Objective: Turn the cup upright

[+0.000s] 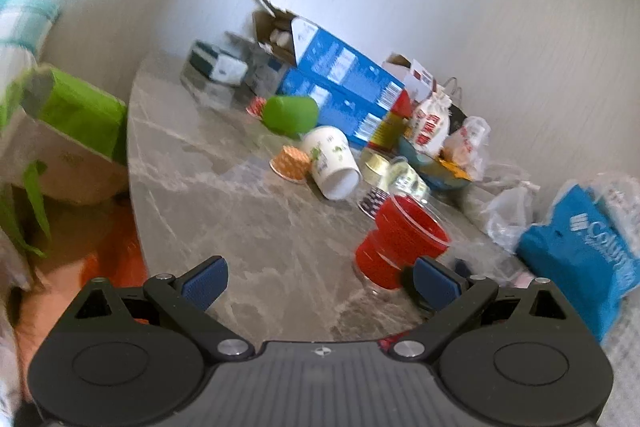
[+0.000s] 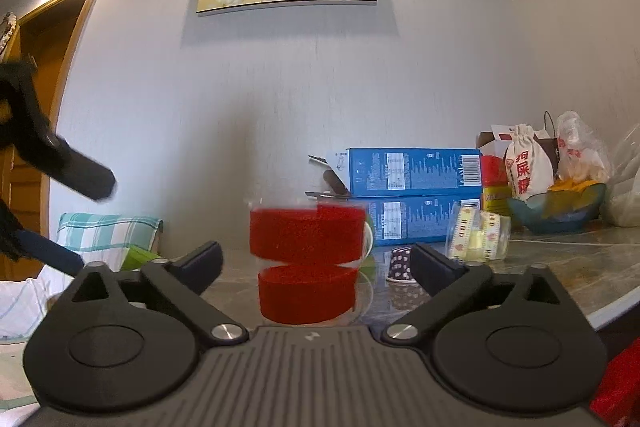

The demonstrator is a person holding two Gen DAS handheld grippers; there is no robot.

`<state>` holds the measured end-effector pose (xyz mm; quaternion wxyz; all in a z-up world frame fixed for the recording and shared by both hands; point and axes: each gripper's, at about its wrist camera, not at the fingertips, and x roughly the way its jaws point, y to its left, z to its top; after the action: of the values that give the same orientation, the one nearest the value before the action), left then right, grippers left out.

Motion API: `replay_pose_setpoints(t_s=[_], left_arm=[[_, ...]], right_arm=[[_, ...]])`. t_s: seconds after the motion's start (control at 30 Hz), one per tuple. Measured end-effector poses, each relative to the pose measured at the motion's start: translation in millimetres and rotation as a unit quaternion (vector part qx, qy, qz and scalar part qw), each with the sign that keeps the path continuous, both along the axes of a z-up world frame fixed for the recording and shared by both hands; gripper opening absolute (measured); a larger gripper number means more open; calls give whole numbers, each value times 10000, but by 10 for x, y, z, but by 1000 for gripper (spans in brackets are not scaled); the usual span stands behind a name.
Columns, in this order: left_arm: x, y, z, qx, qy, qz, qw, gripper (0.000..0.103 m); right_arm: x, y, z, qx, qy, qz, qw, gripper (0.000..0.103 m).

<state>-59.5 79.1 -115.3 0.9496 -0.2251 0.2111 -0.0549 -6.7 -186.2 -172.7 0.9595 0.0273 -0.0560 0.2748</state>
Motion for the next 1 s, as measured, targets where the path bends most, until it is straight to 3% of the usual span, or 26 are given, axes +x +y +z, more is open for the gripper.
replay_pose_setpoints(t_s=[0.2, 0.3, 0.5, 0.63, 0.9, 1.0], left_arm=[[-11, -231, 139, 834, -33, 124, 9964, 101], [-25, -327, 260, 1112, -78, -7, 9938, 101], [-29, -552, 446, 1340, 143, -232, 9906, 101], [-94, -745, 620, 1567, 70, -233, 9873, 101], [-67, -995, 803, 1787, 187, -294, 9833, 101], [-55, -1005, 804, 1684, 215, -345, 9849, 101]], right_arm=[[-247, -266, 393, -316, 159, 97, 9993, 102], [-276, -349, 664, -623, 610, 89, 9962, 102], [-185, -587, 1028, -540, 1886, -302, 9801, 102], [-140, -751, 1163, -338, 2315, -458, 9712, 102], [-173, -802, 1281, -590, 2555, -427, 9641, 102], [-183, -825, 1271, -547, 2641, -374, 9622, 102]])
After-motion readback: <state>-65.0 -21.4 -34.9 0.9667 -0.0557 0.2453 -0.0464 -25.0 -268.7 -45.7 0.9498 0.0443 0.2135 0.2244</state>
